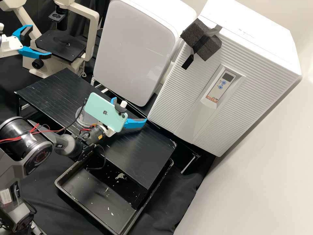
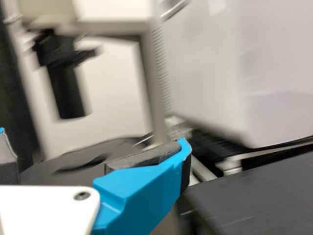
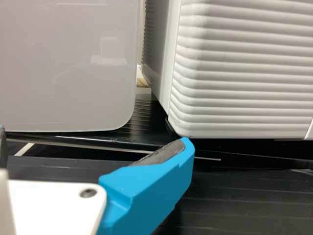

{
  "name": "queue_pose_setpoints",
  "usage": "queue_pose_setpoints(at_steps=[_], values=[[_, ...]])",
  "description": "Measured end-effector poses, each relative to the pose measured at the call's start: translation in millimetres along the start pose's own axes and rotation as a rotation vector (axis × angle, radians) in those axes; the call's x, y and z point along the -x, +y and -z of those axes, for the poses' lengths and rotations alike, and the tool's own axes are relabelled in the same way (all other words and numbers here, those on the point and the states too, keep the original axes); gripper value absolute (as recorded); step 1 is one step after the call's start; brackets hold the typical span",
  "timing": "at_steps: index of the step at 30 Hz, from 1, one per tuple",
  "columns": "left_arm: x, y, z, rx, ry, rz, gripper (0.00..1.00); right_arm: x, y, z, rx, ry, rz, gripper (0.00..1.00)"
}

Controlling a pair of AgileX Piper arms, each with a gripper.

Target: Place the petri dish on the microscope

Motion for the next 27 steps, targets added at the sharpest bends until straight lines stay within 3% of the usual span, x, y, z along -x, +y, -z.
queue_pose_setpoints(at_steps=[4,8,14,22,27], values=[[2.5,6.9,-20.9,0.026,-0.162,-0.036,1.00,0.0,0.0,0.0,0.000,0.000,0.000,1.00],[-1.0,9.0,-41.4,0.038,-0.294,-0.030,1.00,0.0,0.0,0.0,0.000,0.000,0.000,1.00],[-11.4,9.0,-73.6,0.011,-0.479,-0.014,1.00,0.0,0.0,0.0,0.000,0.000,0.000,1.00],[-27.4,-5.6,-103.5,0.015,-0.592,0.035,1.00,0.0,0.0,0.0,0.000,0.000,0.000,1.00],[-35.1,-24.0,-119.4,0.011,-0.638,0.110,1.00,0.0,0.0,0.0,0.000,0.000,0.000,1.00]])
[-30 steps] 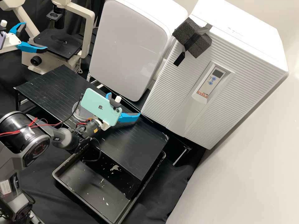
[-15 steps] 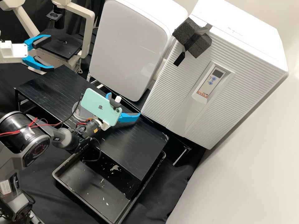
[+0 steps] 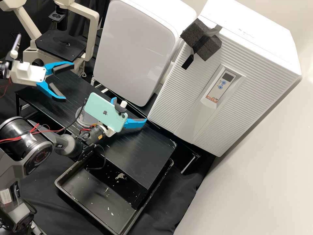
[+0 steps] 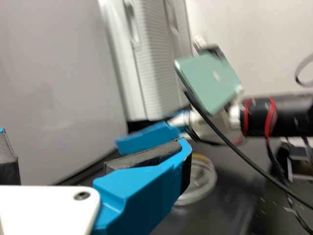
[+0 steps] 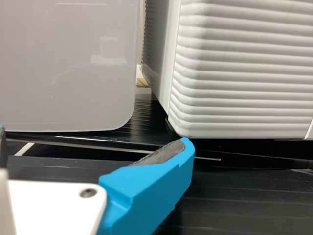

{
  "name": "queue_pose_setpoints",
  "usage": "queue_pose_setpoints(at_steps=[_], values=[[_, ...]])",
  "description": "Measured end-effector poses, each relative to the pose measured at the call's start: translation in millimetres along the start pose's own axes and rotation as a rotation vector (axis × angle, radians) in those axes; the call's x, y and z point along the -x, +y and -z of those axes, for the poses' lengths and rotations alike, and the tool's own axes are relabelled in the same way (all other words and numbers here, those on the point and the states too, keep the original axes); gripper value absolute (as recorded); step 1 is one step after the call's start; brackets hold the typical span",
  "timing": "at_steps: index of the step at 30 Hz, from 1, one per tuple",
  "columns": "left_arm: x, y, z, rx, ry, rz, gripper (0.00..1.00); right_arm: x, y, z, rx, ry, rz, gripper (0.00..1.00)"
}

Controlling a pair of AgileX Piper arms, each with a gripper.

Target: Place the petri dish on the microscope

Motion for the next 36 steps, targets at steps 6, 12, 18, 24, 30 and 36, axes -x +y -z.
queue_pose_setpoints(at_steps=[6,12,18,24,30,36], values=[[-16.7,-22.1,-8.3,-0.002,-0.075,0.085,1.00,0.0,0.0,0.0,0.000,0.000,0.000,1.00],[-25.3,-31.3,-10.9,0.010,-0.089,0.131,1.00,0.0,0.0,0.0,0.000,0.000,0.000,1.00],[-31.4,-27.3,-10.8,-0.003,-0.109,0.142,1.00,0.0,0.0,0.0,0.000,0.000,0.000,1.00],[-43.0,-17.5,-10.8,0.057,-0.164,0.189,1.00,0.0,0.0,0.0,0.000,0.000,0.000,1.00],[-54.8,-5.3,-12.7,0.140,-0.189,0.199,1.00,0.0,0.0,0.0,0.000,0.000,0.000,1.00],[-64.6,-8.2,-21.2,0.179,-0.215,0.211,1.00,0.0,0.0,0.0,0.000,0.000,0.000,1.00]])
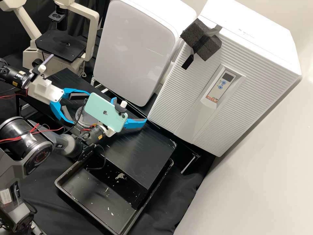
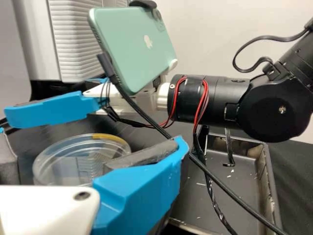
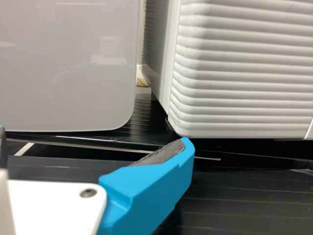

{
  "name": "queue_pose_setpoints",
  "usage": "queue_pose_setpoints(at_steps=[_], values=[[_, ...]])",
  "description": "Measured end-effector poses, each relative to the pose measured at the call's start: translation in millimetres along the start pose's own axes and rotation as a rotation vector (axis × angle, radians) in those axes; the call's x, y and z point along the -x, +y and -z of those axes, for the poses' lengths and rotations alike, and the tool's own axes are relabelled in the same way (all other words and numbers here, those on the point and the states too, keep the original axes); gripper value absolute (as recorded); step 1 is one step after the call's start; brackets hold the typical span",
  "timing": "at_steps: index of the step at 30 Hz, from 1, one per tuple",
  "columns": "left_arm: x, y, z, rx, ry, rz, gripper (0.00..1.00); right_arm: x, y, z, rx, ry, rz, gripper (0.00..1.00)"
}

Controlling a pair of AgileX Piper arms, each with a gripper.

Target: Place the petri dish on the microscope

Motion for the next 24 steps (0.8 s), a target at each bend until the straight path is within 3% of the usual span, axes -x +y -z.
queue_pose_setpoints(at_steps=[13,24], values=[[-5.9,-4.9,2.0,0.022,0.007,0.004,1.00,0.0,0.0,0.0,0.000,0.000,0.000,1.00],[12.6,-9.1,24.1,0.046,0.083,0.008,1.00,0.0,0.0,0.0,0.000,0.000,0.000,1.00]])
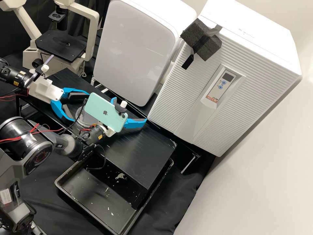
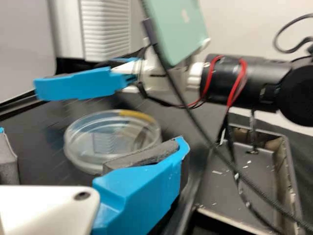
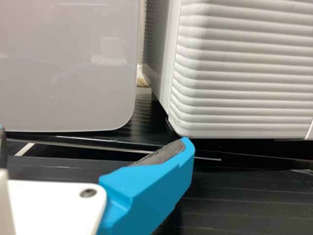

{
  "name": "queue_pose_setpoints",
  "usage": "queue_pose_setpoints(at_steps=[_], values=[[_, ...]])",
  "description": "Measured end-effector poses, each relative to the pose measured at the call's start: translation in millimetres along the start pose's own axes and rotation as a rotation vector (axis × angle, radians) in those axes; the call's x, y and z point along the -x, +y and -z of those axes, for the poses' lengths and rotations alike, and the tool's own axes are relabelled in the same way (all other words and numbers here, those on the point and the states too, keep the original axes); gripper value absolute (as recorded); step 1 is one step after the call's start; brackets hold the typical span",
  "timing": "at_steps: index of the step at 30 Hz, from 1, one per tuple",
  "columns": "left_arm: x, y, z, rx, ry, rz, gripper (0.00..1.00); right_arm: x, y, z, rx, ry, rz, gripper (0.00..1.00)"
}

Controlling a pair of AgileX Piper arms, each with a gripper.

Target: Place the petri dish on the microscope

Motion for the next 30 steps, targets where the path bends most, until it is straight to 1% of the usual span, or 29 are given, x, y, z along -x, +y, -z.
queue_pose_setpoints(at_steps=[5,8,14,17,20,24,28,30], values=[[1.9,-1.1,1.1,0.002,0.006,0.002,1.00,0.0,0.0,0.0,0.000,0.000,0.000,1.00],[1.1,-1.6,-0.5,-0.004,-0.001,0.006,1.00,0.0,0.0,0.0,0.000,0.000,0.000,1.00],[-5.7,-5.4,-13.8,-0.029,-0.052,0.033,1.00,0.0,0.0,0.0,0.000,0.000,0.000,1.00],[-10.8,-2.7,-20.0,-0.053,-0.076,0.037,1.00,0.0,0.0,0.0,0.000,0.000,0.000,1.00],[-14.3,1.0,-22.0,-0.068,-0.077,0.036,1.00,0.0,0.0,0.0,0.000,0.000,0.000,1.00],[-16.7,4.7,-19.4,-0.082,-0.050,0.045,1.00,0.0,0.0,0.0,0.000,0.000,0.000,1.00],[-18.8,9.0,-18.3,-0.092,-0.044,0.038,1.00,0.0,0.0,0.0,0.000,0.000,0.000,1.00],[-20.0,9.3,-17.2,-0.093,-0.040,0.039,1.00,0.0,0.0,0.0,0.000,0.000,0.000,1.00]])
